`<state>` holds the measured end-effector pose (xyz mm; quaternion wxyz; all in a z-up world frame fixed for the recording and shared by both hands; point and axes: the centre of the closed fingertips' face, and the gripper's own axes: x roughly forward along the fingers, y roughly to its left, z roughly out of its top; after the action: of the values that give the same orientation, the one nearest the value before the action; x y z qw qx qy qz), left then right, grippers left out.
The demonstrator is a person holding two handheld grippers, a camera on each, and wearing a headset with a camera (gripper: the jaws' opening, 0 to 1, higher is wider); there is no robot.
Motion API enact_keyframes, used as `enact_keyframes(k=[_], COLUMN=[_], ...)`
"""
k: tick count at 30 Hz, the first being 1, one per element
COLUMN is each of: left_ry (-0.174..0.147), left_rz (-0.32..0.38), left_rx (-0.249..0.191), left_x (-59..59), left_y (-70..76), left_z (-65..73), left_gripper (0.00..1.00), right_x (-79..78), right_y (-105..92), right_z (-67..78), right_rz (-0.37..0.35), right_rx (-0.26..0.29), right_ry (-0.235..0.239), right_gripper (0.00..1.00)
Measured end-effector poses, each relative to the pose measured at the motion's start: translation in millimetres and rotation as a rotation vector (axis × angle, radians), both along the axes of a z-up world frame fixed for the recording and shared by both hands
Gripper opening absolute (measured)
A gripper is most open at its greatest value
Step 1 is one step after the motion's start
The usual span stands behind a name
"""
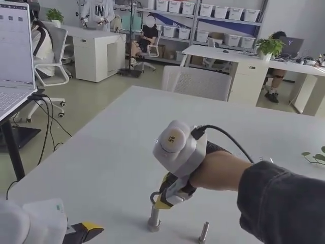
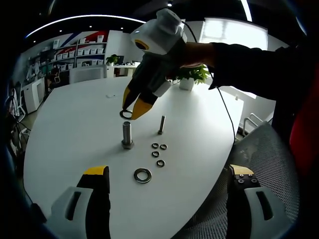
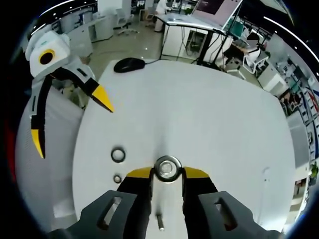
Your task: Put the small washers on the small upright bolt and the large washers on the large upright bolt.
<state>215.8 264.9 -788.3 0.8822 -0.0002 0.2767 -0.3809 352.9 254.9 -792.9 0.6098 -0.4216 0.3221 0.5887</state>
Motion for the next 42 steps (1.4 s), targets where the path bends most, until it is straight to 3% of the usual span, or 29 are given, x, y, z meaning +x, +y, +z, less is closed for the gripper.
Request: enact_keyframes(k=[42], left_ry=[0.018], left_rz=[0.015], left_rx=[-0.003], left_x=[-0.3], left_y=[0.8], left_z=[-4.5], left_gripper=[0.98], right_x=[0.2], right_y=[0.6], right_z=[-34.4], right_rz=[0.014], right_rx=[-0.066], right_ry=[0.079], right_gripper=[0.23])
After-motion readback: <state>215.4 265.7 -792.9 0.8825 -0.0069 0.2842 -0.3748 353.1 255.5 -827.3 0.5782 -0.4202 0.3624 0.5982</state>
